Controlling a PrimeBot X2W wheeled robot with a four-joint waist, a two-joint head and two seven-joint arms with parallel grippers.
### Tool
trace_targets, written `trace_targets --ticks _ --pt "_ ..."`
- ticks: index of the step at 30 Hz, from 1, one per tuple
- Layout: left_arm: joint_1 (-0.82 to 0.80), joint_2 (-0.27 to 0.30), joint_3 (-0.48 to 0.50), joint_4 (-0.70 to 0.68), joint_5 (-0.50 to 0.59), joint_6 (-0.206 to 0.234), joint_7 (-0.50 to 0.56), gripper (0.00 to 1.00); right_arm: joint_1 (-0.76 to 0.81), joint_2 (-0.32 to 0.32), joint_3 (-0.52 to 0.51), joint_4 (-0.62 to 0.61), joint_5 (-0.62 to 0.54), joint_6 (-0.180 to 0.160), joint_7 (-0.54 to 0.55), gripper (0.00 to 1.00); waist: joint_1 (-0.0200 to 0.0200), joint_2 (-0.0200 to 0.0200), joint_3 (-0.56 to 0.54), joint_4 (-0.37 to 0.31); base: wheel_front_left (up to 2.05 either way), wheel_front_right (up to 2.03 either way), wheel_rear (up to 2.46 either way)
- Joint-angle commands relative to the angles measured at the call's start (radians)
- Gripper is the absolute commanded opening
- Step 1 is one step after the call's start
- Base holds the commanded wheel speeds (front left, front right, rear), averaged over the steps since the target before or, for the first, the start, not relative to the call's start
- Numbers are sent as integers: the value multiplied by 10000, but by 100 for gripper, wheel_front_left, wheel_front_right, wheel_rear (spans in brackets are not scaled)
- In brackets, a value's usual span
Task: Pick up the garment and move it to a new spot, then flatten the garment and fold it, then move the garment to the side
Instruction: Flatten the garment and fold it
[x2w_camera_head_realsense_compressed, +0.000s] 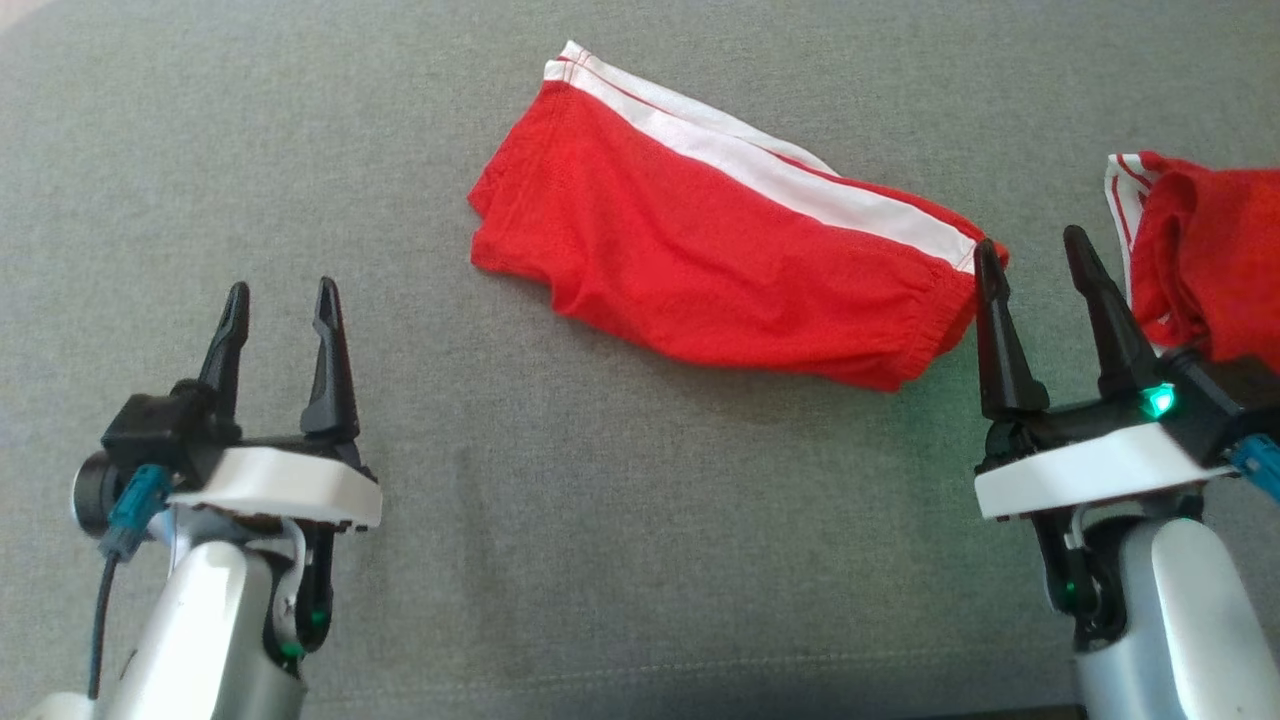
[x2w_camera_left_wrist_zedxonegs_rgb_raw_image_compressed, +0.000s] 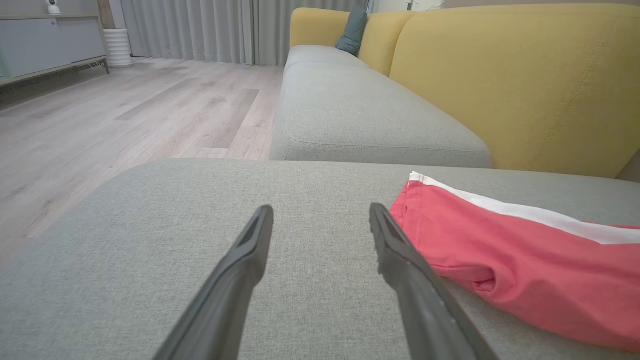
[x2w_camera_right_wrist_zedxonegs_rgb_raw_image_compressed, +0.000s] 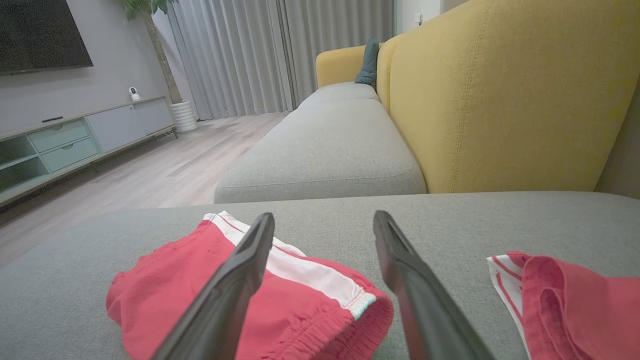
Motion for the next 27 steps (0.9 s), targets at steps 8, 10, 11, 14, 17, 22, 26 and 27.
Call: trace_targets --ticks 8,10,11,14,17,22,26,27 --pt "-184 26 603 -334 264 -195 -53 100 -16 -22 151 -324 72 -9 25 100 1 0 37 -13 0 0 0" --pt "-268 11 560 -331 337 -274 -53 100 -24 -22 144 -333 94 -9 19 100 1 0 66 -12 0 0 0" --pt "-352 8 515 -306 361 -344 -53 100 -23 -22 142 -341 111 -9 17 100 1 0 91 -12 0 0 0" --pt "-831 -30 300 -94 350 -623 -27 100 -23 -22 171 -373 153 -9 35 100 1 0 229 -40 0 0 0" --pt "-1631 -95 -38 334 272 -1052 331 100 -80 -22 228 -397 203 -9 37 100 1 0 440 -128 0 0 0" --pt "-3197 -168 -605 1821 11 -1864 1616 100 -215 -22 403 -366 315 -9 13 100 1 0 774 -454 0 0 0" --pt "-4260 -59 -933 3179 -222 -2238 2577 100 -274 -22 484 -270 402 -9 -43 100 1 0 955 -757 0 0 0" --pt "-4502 8 -994 3501 -268 -2296 2752 100 -280 -22 495 -248 418 -9 -63 100 1 0 1003 -826 0 0 0"
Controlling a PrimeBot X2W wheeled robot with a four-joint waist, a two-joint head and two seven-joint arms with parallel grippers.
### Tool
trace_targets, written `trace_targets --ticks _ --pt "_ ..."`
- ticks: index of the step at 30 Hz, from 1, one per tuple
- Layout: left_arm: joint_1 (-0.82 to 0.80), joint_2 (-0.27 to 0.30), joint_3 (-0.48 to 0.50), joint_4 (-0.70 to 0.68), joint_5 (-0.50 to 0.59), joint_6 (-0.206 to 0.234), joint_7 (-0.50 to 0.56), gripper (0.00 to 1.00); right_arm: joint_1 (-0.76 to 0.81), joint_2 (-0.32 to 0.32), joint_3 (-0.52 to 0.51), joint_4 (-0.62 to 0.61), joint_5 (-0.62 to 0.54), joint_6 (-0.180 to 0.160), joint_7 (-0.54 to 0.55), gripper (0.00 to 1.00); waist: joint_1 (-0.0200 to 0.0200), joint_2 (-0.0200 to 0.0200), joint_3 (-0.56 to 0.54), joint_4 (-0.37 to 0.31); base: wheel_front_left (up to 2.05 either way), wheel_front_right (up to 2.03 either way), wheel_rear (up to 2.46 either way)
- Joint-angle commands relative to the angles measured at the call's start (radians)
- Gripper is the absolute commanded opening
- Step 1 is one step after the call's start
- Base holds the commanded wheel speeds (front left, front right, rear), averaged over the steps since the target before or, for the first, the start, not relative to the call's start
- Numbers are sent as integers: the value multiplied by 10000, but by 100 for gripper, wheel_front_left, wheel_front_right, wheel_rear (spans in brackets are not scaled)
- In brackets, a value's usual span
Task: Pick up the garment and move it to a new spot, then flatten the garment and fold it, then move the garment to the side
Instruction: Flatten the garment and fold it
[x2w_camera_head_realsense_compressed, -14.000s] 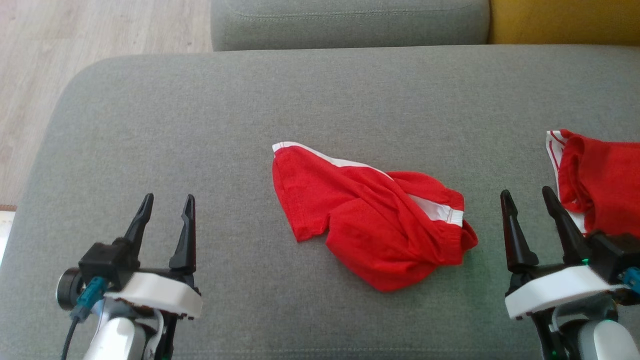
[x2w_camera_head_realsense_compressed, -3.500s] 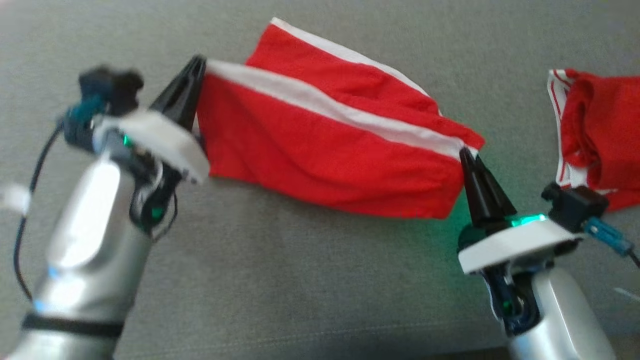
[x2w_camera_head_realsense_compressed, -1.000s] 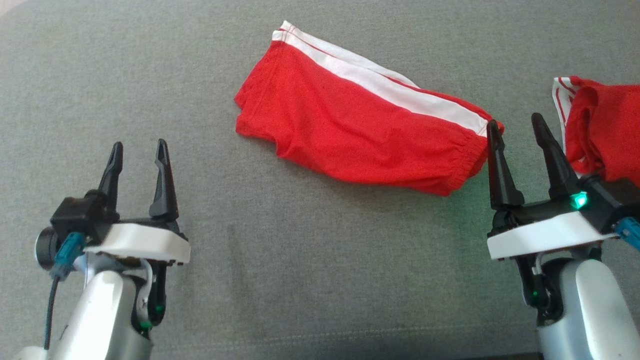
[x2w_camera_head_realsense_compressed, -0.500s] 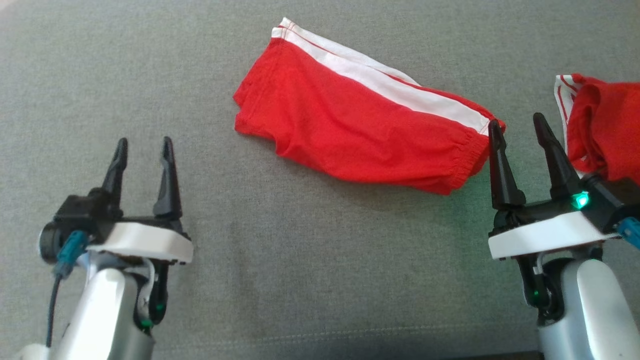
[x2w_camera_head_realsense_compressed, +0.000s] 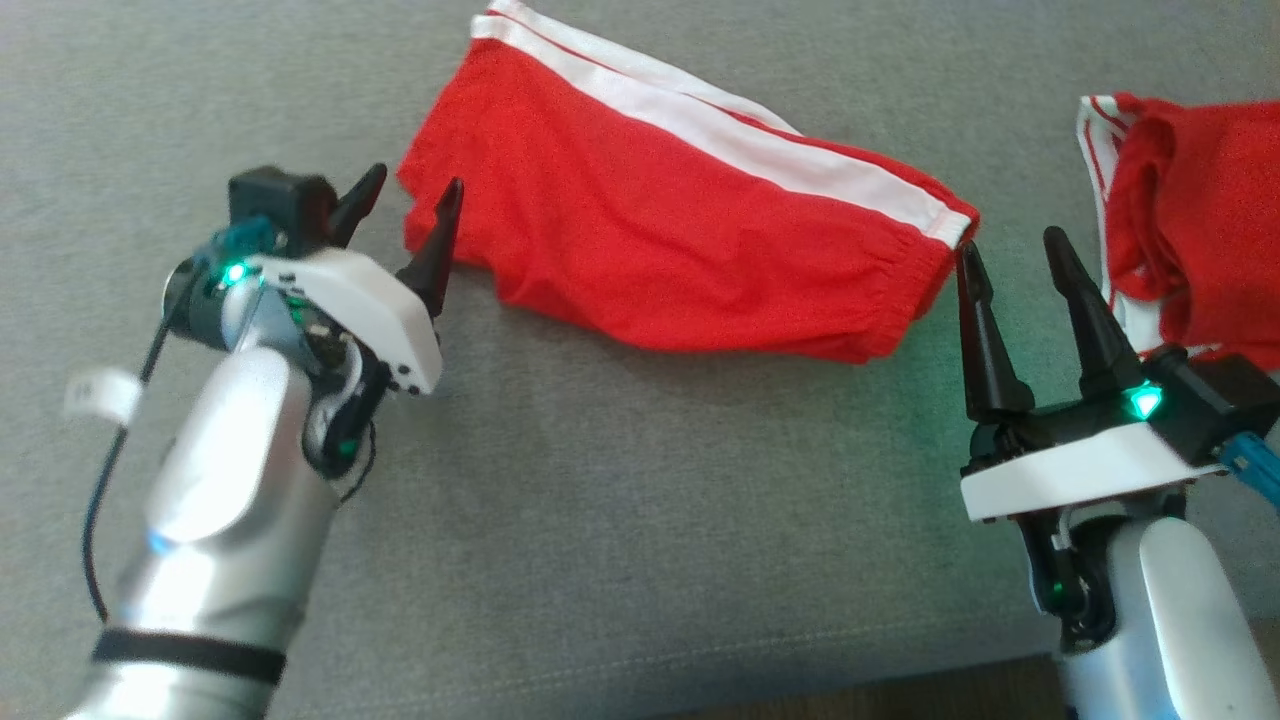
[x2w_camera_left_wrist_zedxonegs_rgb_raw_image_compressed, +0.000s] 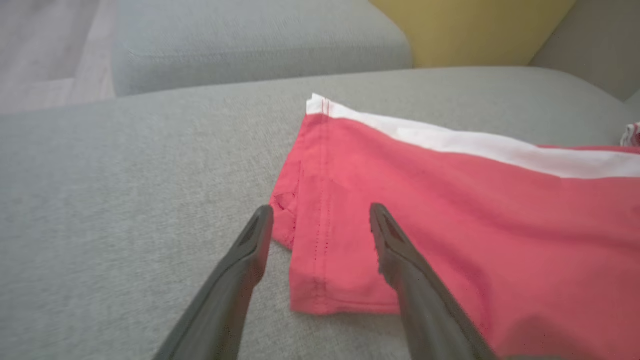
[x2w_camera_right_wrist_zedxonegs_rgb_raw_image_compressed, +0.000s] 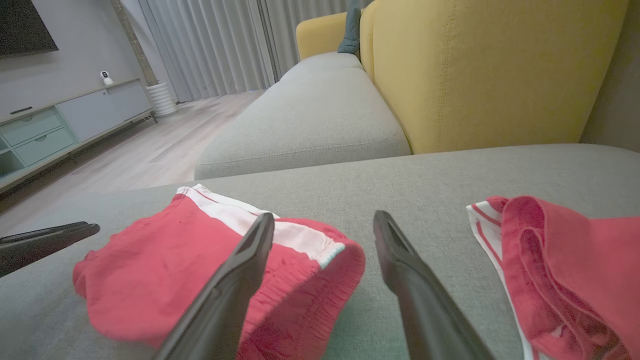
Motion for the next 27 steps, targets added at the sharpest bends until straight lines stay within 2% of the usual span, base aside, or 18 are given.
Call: trace_targets --ticks 1,10,11,12,13,16,20,27 --pt "-665 436 219 185 -101 -76 244 100 -245 -22 254 -272 87 -9 -81 100 0 0 160 -213 0 0 0" --pt "-1861 773 -518 2297 -462 -246 1574 100 -242 -22 312 -132 232 -9 -212 100 0 0 294 -498 0 0 0" --pt "-1958 782 -629 2426 -499 -251 1664 70 -246 -22 305 -128 242 -9 -220 100 0 0 305 -506 0 0 0" --pt "-2040 796 -762 2523 -510 -255 1720 25 -253 -22 299 -125 253 -9 -224 100 0 0 312 -512 0 0 0" --pt "-2105 799 -908 2587 -532 -257 1750 0 -262 -22 293 -123 261 -9 -227 100 0 0 318 -513 0 0 0" --pt "-2244 811 -1261 2706 -680 -260 1736 0 -300 -22 282 -101 286 -9 -231 100 0 0 348 -491 0 0 0" --pt "-2188 881 -1223 2815 -861 -248 1321 0 -317 -22 285 -49 320 -9 -232 100 0 0 302 -454 0 0 0" --pt "-802 1088 -845 2026 -1206 224 387 0 -124 -22 185 46 370 -9 -154 100 0 0 -47 -126 0 0 0"
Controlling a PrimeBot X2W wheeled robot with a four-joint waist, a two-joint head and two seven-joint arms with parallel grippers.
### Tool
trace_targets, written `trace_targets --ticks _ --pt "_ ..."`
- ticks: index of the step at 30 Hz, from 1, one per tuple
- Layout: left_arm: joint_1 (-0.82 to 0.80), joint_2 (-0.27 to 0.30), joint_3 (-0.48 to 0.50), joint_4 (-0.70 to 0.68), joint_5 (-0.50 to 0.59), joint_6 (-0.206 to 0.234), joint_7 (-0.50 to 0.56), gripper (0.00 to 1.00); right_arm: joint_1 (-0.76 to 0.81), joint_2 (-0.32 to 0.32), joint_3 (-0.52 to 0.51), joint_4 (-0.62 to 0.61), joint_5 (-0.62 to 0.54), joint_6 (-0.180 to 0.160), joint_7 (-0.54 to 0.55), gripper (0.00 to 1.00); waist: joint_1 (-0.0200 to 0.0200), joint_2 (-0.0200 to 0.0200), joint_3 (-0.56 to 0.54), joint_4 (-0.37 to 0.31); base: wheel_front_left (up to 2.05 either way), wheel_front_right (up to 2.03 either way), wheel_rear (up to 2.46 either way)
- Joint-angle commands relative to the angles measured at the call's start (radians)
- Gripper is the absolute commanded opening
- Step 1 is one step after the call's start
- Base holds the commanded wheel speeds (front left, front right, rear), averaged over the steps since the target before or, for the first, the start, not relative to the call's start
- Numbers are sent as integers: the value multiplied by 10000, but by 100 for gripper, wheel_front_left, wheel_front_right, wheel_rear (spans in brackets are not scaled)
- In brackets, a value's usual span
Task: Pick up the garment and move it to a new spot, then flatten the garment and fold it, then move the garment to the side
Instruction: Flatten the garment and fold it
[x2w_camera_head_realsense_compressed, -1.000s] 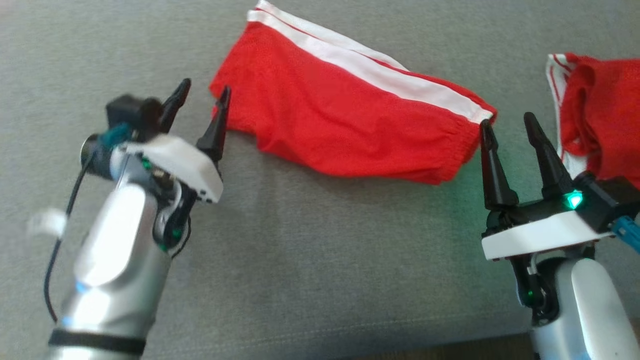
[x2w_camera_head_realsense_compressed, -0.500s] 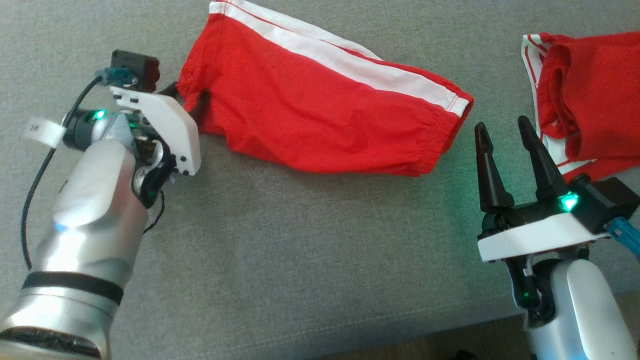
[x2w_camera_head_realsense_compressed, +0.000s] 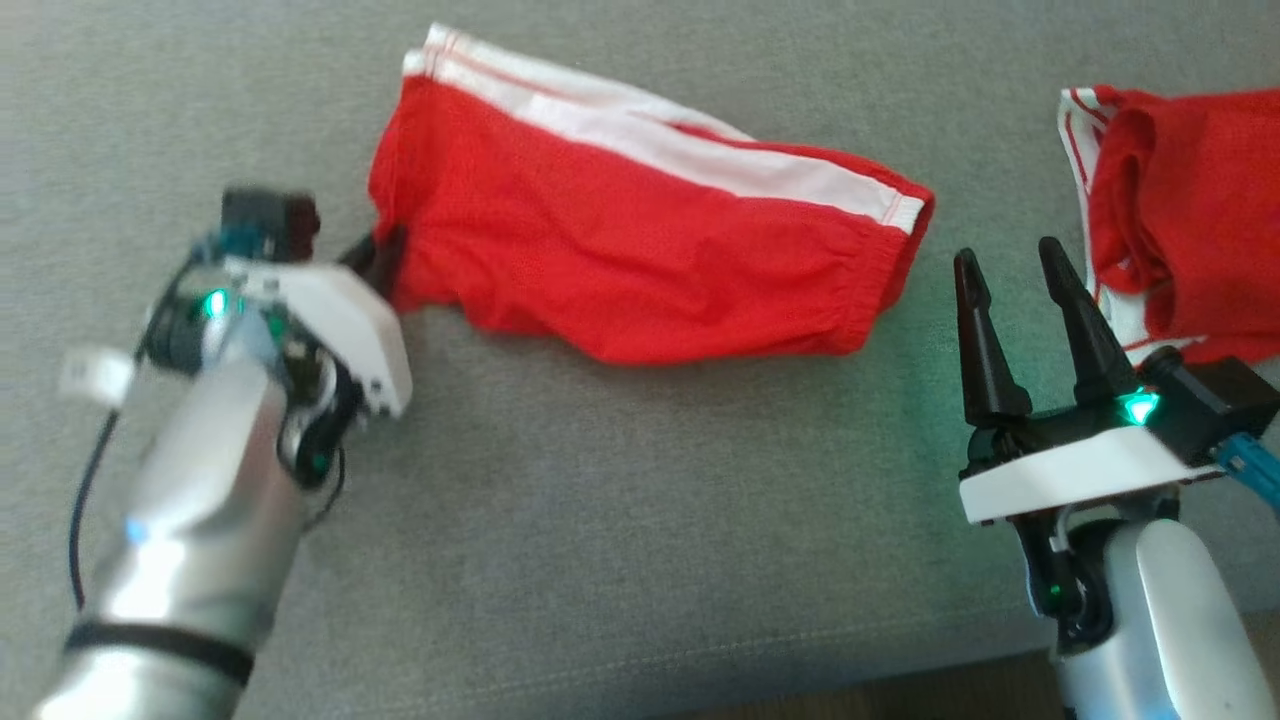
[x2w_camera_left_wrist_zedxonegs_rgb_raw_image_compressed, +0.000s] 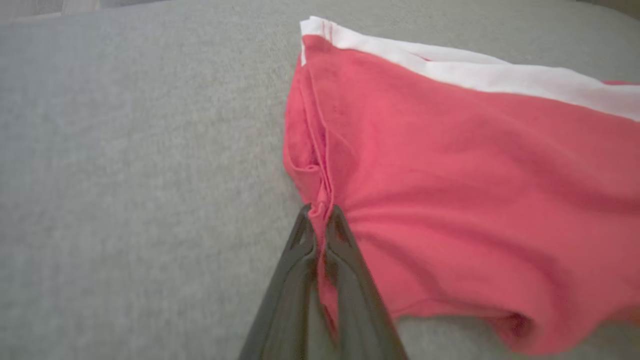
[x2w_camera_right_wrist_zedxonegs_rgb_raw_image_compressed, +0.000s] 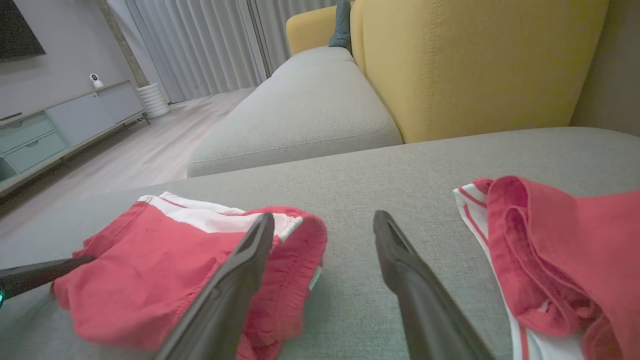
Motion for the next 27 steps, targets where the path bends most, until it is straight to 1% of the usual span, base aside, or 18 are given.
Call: trace_targets --ticks 1,5,10,13,16,17,18,19,22,23,27 --pt "540 597 454 -483 -107 234 -143 0 -66 -24 152 -285 110 -9 -35 100 0 0 -194 202 0 0 0" --pt "1789 865 738 -1626 -416 592 -270 0 59 -24 111 -241 118 -9 49 100 0 0 -462 486 0 0 0" --pt "3369 1084 948 -3159 -822 1004 26 0 207 -24 73 -220 89 -9 161 100 0 0 -732 720 0 0 0" --pt "3977 1148 1017 -3879 -976 1251 229 0 242 -24 48 -237 50 -9 253 100 0 0 -821 813 0 0 0" --pt "4424 1063 1061 -4384 -1195 1411 386 0 264 -24 29 -267 5 -9 354 100 0 0 -894 860 0 0 0" --pt "4540 1026 1098 -4515 -1257 1470 363 28 274 -24 21 -275 -17 -9 390 100 0 0 -922 871 0 0 0" --pt "4642 989 1150 -4640 -1271 1572 264 86 285 -24 6 -286 -33 -9 422 100 0 0 -953 885 0 0 0" --pt "4746 951 1178 -4759 -1262 1659 140 100 298 -24 -16 -297 -63 -9 453 100 0 0 -996 901 0 0 0" --pt "5045 810 1363 -5177 -1142 1993 -604 100 323 -24 -94 -357 -181 -9 562 100 0 0 -1138 946 0 0 0" --pt "5045 810 1363 -5177 -1142 1993 -604 100 323 -24 -94 -357 -181 -9 562 100 0 0 -1138 946 0 0 0" --pt "5293 736 1621 -5832 -645 2535 -1960 100 348 -24 -245 -505 -391 -9 736 100 0 0 -1353 1042 0 0 0"
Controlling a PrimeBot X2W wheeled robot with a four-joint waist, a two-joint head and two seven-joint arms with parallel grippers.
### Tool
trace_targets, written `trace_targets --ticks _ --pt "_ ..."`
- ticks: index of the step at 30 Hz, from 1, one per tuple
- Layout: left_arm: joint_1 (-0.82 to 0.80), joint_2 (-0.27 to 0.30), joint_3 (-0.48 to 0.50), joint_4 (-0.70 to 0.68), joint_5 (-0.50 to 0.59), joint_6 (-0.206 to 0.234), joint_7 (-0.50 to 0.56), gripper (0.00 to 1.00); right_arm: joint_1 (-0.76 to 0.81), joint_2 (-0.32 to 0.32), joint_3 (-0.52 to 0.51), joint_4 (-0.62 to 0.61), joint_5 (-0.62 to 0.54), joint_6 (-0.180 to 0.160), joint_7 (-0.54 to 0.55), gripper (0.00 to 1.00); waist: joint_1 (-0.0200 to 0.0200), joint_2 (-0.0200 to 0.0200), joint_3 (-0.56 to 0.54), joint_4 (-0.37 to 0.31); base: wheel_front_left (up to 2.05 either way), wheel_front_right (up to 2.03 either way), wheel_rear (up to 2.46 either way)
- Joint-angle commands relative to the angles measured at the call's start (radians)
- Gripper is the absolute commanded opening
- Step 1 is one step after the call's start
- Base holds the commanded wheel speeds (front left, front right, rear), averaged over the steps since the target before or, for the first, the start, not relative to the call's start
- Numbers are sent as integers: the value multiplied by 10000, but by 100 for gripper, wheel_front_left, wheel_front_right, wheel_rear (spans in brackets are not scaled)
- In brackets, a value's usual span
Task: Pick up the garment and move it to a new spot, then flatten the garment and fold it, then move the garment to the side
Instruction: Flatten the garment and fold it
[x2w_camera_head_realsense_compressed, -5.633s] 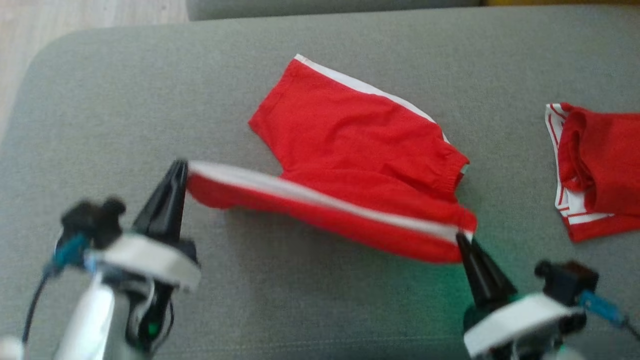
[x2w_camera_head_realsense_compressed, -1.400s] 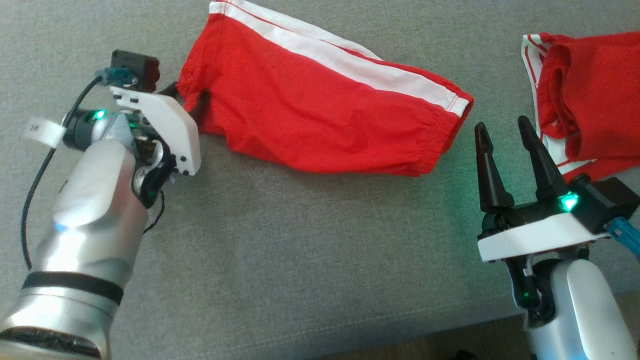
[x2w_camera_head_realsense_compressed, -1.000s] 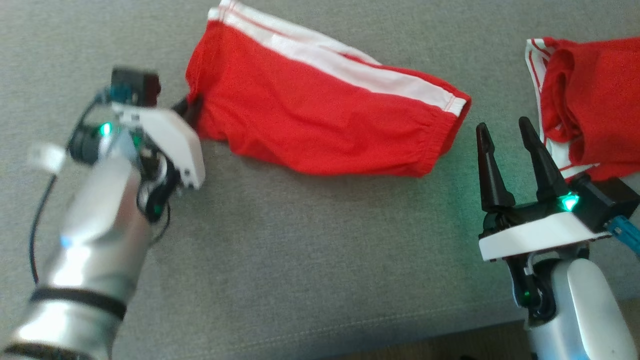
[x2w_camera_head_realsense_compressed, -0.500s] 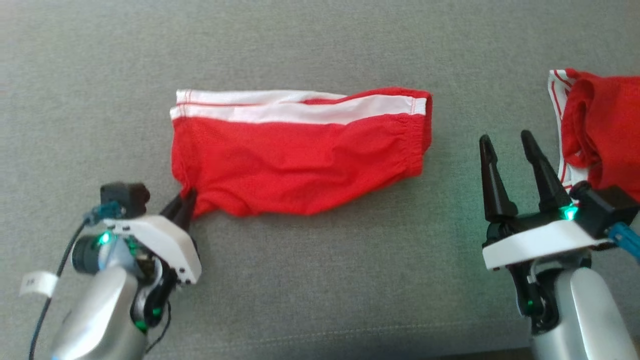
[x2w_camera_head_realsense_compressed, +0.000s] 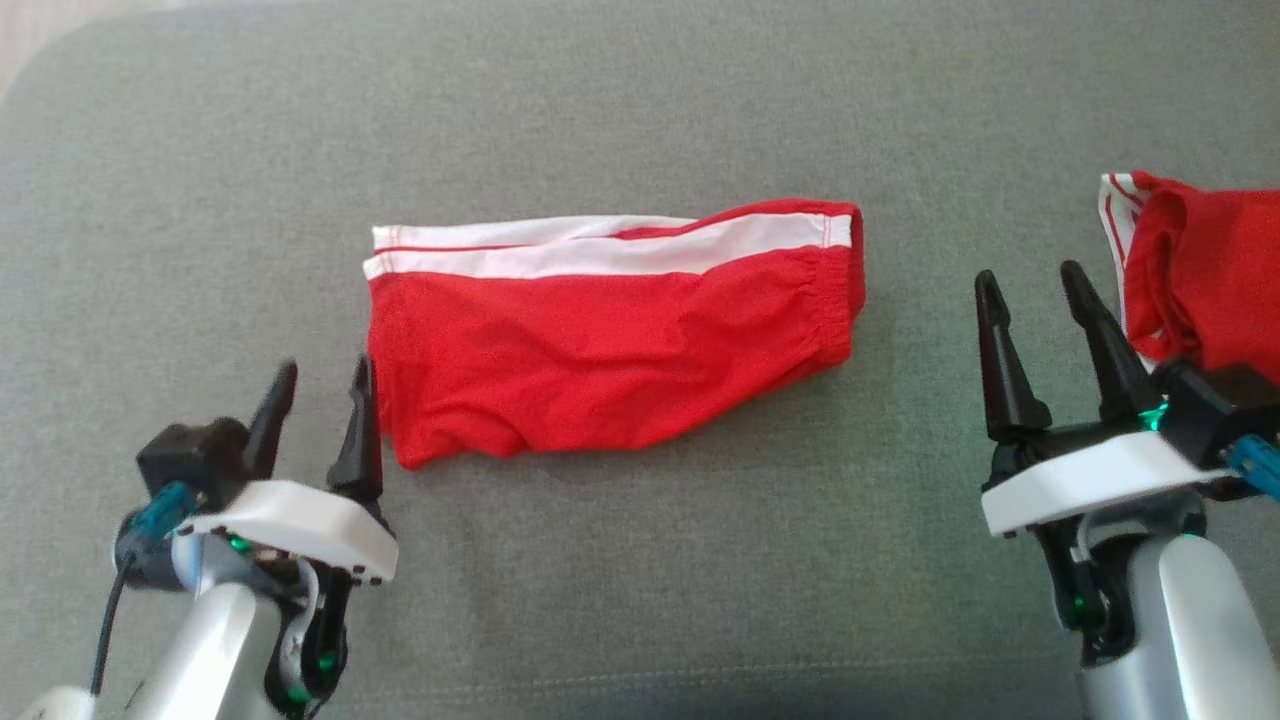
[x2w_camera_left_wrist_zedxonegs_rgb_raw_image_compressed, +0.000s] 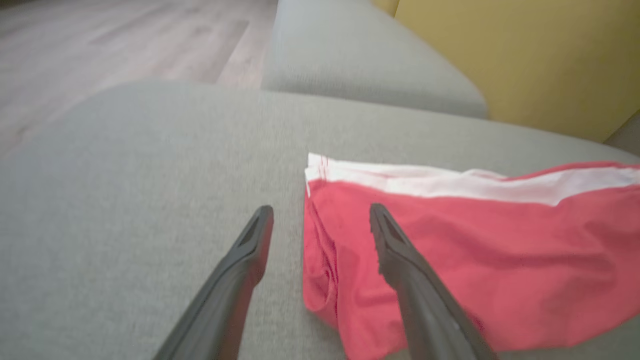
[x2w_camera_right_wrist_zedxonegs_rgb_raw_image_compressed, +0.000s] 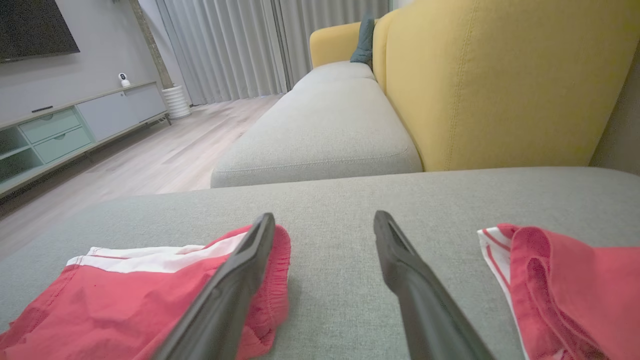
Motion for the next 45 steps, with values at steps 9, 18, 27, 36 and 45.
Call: trace_targets --ticks 9,18,27,36,45 --pt "-83 485 630 -1954 1204 303 -1197 100 360 -49 -114 -752 -472 -9 405 100 0 0 -498 195 0 0 0" --pt "326 585 528 -2543 1474 503 -1184 100 568 -41 -222 -939 -434 -9 522 100 0 0 -587 126 0 0 0" --pt "328 643 506 -2679 1431 558 -1108 100 553 -34 -232 -982 -432 -9 553 100 0 0 -493 114 0 0 0" --pt "-104 586 439 -2559 1365 390 -1142 100 28 -31 325 -436 -402 -9 1011 100 0 0 43 319 0 0 0" --pt "-614 339 292 -2252 1383 163 -1210 100 -1314 -29 1496 874 -145 -9 1584 100 0 0 736 760 0 0 0"
